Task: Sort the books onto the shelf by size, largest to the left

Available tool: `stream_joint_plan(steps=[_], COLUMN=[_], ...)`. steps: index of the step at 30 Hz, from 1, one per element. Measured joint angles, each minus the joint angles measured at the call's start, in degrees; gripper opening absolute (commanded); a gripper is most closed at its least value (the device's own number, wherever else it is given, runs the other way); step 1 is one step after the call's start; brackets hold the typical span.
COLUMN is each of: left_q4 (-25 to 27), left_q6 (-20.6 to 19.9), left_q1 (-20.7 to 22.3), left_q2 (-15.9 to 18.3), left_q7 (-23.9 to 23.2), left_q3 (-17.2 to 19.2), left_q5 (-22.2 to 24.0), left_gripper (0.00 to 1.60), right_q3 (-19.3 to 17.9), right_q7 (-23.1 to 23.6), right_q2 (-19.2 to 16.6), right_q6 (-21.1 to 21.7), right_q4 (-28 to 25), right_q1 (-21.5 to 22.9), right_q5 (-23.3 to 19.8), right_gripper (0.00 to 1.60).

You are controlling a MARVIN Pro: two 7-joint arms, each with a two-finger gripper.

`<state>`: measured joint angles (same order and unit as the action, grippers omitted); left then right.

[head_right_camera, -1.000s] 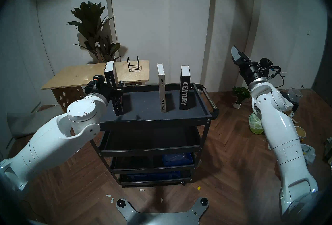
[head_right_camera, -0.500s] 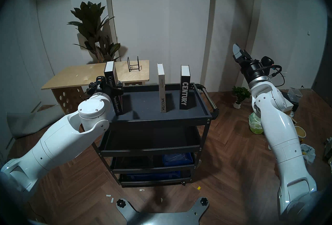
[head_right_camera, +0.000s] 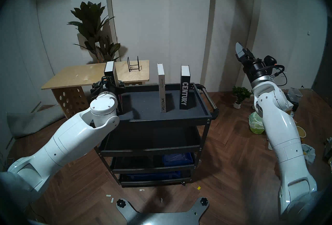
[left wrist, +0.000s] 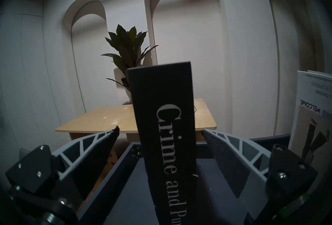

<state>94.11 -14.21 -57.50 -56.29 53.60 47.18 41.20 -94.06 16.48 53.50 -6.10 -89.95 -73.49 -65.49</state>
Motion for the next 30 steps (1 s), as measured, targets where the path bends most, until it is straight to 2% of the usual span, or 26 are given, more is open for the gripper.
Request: stream_joint_plan(steps=[4, 5, 6, 7, 8, 9, 10, 11, 12, 13, 15, 23, 30], left_q4=[-2.66, -3.20, -3.58, -4.09, -4.54, -4.85, -5.15, -5.53, -5.90, -6.26, -6.79, -7.68, -3.62], left_q6=[0.71, 0.87, 1.00, 1.20, 1.38, 1.52, 1.66, 1.83, 2.01, 2.16, 2.41, 3.29, 3.77], left_q1=[1.25, 1.54, 1.75, 2.05, 2.32, 2.51, 2.69, 2.89, 3.09, 3.27, 3.53, 4.04, 3.30], left_q2=[-1.74, -2.11, -2.38, -2.72, -3.05, -3.29, -3.51, -3.77, -4.02, -4.25, -4.59, -5.22, -3.91], left_q7=[0.37, 0.38, 0.38, 0.38, 0.35, 0.28, 0.18, 0.03, -0.18, -0.38, -0.67, -2.12, -3.88], left_q3=[-0.46, -0.56, -0.61, -0.71, -0.79, -0.85, -0.91, -0.97, -1.06, -1.15, -1.26, -1.39, -0.76], left_q5=[-0.74, -0.87, -0.96, -1.11, -1.23, -1.33, -1.42, -1.54, -1.63, -1.70, -1.83, -2.11, -0.98], left_gripper=[1.60, 1.51, 1.36, 1.13, 1.00, 0.93, 0.78, 0.75, 0.56, 0.49, 0.00, 0.00, 0.00], right_q3=[-0.20, -0.26, -0.31, -0.39, -0.46, -0.53, -0.60, -0.68, -0.77, -0.85, -0.94, -1.09, -0.95], right_q7=[0.29, 0.35, 0.41, 0.49, 0.57, 0.62, 0.67, 0.74, 0.81, 0.89, 1.00, 1.38, 1.69], right_q2=[-0.07, -0.10, -0.11, -0.14, -0.17, -0.19, -0.21, -0.25, -0.28, -0.31, -0.38, -0.58, -0.67], right_q6=[-0.18, -0.23, -0.28, -0.35, -0.43, -0.49, -0.55, -0.63, -0.69, -0.75, -0.82, -0.90, -0.90], right_q4=[0.13, 0.18, 0.22, 0.28, 0.36, 0.42, 0.49, 0.57, 0.65, 0.73, 0.85, 1.62, 2.40], right_q1=[-0.15, -0.20, -0.25, -0.31, -0.37, -0.42, -0.46, -0.52, -0.58, -0.62, -0.68, -0.72, -0.52], right_q5=[0.00, 0.00, 0.00, 0.02, 0.03, 0.05, 0.06, 0.07, 0.09, 0.09, 0.11, 0.19, 0.29], right_gripper=[1.60, 1.60, 1.60, 1.60, 1.60, 1.60, 1.60, 1.60, 1.60, 1.60, 1.60, 1.60, 1.60])
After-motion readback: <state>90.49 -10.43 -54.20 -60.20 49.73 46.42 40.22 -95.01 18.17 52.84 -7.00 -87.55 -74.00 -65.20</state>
